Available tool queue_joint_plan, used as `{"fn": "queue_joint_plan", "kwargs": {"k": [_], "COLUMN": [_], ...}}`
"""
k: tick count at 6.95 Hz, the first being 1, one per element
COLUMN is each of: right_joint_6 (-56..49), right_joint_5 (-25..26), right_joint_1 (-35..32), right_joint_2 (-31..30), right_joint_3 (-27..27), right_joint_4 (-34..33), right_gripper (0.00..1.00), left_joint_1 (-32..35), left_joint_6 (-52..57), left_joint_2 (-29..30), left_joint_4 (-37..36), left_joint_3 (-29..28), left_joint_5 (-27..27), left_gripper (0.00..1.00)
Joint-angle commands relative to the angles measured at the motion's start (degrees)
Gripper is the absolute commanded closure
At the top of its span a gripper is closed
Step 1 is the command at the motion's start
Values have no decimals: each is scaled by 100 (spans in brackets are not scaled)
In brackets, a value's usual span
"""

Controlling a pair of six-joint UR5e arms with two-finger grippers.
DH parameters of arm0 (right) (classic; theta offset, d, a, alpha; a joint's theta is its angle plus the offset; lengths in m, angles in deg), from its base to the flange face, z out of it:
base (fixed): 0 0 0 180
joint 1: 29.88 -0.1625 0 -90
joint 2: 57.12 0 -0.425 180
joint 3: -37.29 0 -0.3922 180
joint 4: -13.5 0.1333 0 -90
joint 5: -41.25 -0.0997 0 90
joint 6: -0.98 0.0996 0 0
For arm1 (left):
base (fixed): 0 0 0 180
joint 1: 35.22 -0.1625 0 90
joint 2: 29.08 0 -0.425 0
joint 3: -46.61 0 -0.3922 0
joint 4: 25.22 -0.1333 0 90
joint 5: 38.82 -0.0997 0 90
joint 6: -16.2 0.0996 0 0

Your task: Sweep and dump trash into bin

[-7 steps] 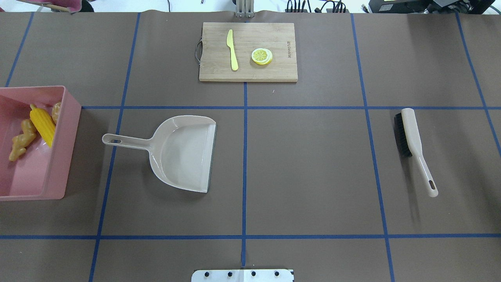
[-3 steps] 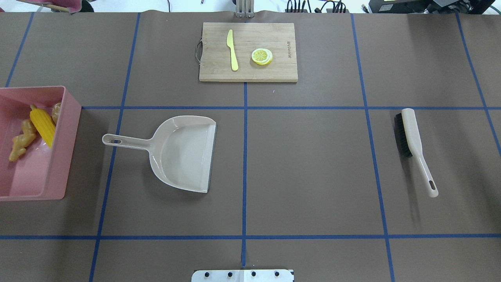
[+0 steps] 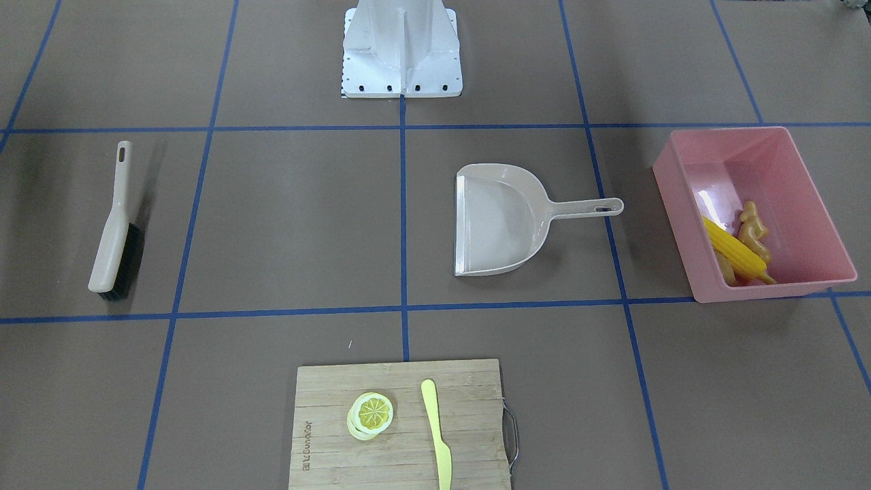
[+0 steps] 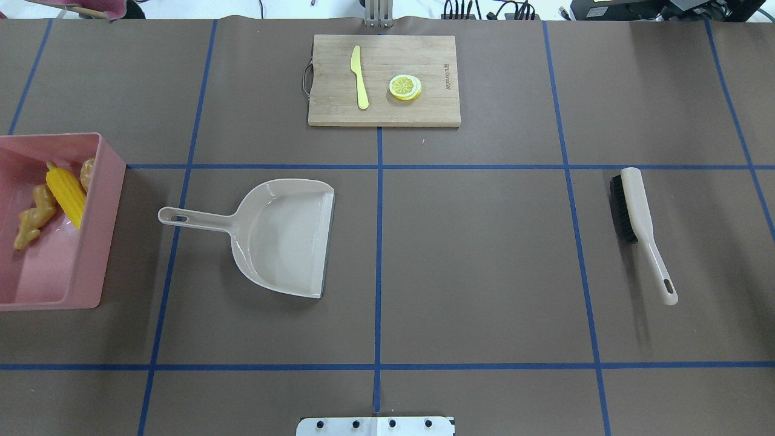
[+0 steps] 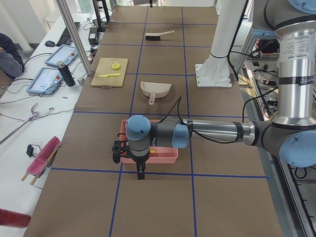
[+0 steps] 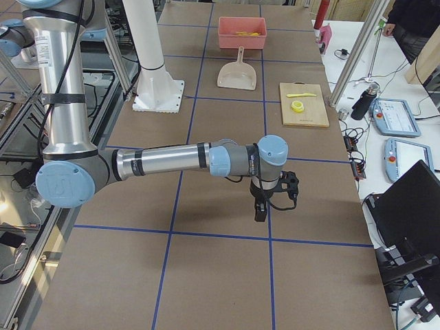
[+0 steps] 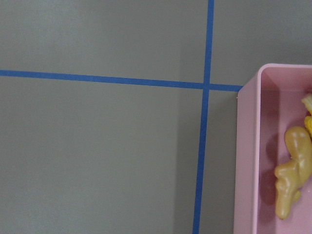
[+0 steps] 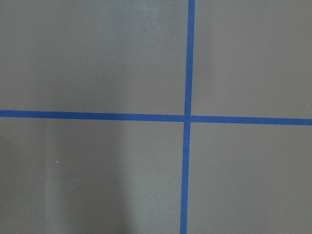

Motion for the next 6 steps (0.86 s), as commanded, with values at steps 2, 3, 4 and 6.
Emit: {"fn": "queue_joint_plan", "kwargs": {"k": [2, 3, 4, 6], "right_joint_6": [0, 0, 0, -9], "right_joint_5": [0, 9, 9, 0], "right_joint_1": [0, 0, 0, -9], "right_joint_2": [-11, -2, -2, -2], "right_joint_3": [49, 49, 58, 49], "right_joint_4": [0, 0, 0, 0], "right_gripper": [0, 0, 0, 0], "left_joint_1": [31, 57, 118, 110], "left_joint_6": [63, 63, 46, 10], "left_joint_2": [18, 9, 18, 18], "left_joint_4": [-166, -157, -149, -149], "left_joint_3": [43, 95, 209, 272], "left_joint_5": [-20, 15, -28, -37], "left_gripper": [1, 1, 1, 1]}}
